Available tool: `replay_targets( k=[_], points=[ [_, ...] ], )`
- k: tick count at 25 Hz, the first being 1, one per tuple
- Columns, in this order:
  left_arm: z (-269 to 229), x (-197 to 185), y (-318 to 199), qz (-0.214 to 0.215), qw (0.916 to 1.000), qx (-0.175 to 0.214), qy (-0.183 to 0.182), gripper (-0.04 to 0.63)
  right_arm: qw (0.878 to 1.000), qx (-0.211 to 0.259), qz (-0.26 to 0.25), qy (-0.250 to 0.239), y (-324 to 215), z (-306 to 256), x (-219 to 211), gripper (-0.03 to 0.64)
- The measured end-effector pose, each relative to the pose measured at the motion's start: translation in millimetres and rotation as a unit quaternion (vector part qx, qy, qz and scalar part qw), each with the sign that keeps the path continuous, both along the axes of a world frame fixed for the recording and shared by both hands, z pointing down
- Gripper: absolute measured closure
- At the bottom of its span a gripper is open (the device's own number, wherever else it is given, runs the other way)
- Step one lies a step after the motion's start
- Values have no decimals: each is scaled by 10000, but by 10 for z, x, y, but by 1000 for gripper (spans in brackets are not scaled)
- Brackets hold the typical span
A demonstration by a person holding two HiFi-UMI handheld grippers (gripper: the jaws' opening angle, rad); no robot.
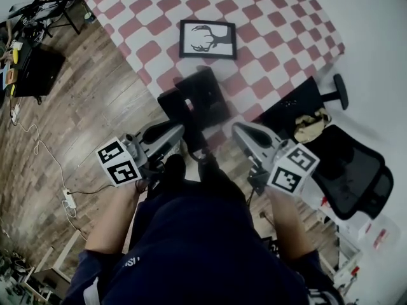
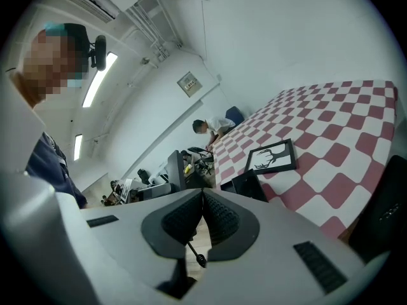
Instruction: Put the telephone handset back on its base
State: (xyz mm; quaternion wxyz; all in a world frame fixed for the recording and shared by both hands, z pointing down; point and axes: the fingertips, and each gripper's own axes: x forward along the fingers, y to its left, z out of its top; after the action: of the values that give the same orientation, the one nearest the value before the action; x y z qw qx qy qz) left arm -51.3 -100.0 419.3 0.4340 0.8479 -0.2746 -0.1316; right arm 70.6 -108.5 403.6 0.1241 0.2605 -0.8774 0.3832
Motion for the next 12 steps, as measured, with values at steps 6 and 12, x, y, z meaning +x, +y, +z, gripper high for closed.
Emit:
replay_targets(
  k=[6,12],
  points=[
    [309,136,-130,-277,9993,-216,-160,505,9993,-243,-286,52,-96,222,184,600],
    [684,187,-234,-486,9973,-476,-266,505,9977,-458,-470,153,-160,432,332,600]
  ],
)
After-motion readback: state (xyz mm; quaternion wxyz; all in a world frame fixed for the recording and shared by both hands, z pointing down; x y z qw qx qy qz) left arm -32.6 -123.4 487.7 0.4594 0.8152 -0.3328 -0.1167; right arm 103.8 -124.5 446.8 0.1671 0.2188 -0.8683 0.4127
